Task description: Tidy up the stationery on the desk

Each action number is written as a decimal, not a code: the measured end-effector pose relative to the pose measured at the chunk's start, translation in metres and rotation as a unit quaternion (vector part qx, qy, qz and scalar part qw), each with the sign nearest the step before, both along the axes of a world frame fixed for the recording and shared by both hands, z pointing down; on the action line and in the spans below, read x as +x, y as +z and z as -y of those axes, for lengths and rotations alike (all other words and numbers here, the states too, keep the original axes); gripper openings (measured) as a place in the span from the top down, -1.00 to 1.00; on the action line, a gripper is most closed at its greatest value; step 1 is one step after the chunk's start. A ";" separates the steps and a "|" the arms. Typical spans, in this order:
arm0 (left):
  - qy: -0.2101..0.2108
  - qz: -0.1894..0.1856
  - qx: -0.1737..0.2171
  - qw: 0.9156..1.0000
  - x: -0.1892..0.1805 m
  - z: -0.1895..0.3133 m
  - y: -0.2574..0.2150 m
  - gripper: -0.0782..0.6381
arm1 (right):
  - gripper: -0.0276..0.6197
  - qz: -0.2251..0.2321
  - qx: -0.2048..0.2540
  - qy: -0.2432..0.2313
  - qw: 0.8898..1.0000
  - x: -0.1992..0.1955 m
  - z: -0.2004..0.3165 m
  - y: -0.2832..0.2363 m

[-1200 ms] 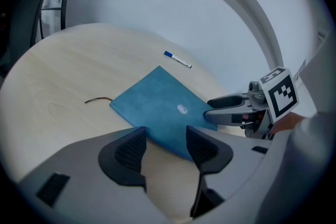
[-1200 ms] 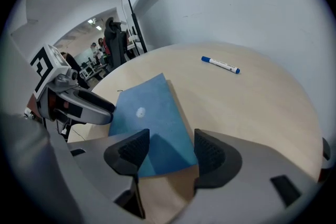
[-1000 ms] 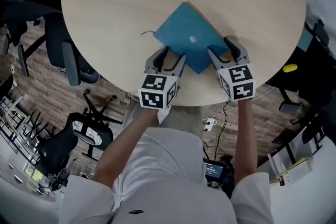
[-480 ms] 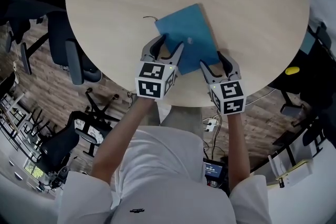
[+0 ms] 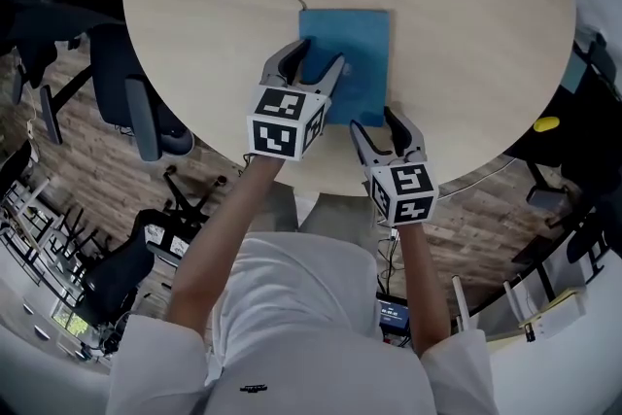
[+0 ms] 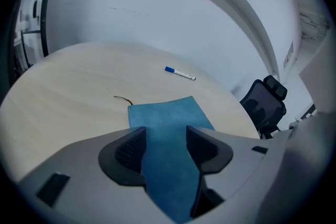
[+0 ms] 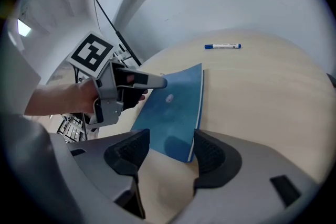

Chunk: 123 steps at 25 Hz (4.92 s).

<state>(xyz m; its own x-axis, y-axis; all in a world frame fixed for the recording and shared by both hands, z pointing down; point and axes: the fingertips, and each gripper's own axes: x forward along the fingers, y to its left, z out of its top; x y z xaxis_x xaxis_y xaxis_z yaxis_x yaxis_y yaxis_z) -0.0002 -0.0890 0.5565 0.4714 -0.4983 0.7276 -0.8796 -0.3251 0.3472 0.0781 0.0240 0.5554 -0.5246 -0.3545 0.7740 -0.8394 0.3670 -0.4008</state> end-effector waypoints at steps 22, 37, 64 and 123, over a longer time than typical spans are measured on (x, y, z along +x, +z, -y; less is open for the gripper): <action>0.073 0.013 0.029 0.997 -0.004 -0.018 -0.016 0.13 | 0.11 -0.016 0.020 0.034 0.999 -0.011 0.012 -0.006; 0.044 -0.025 0.043 0.998 0.018 0.009 -0.064 0.70 | 0.12 -0.085 0.158 -0.015 0.984 0.041 0.126 -0.057; 0.005 -0.016 0.029 0.999 0.061 0.040 -0.074 0.73 | 0.33 -0.191 0.213 -0.206 0.936 0.109 0.313 0.002; 0.066 -0.013 0.036 0.997 0.011 -0.099 -0.079 0.73 | 0.63 -0.068 0.012 0.169 0.983 0.061 0.018 0.001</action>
<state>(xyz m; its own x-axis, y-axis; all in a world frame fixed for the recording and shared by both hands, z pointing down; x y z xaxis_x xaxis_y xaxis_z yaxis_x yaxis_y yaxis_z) 0.0110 0.0096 0.4773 0.5553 -0.4811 0.6784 -0.8180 -0.4631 0.3411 0.1391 0.0064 0.5567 -0.2666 -0.5104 0.8175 -0.9601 0.0666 -0.2715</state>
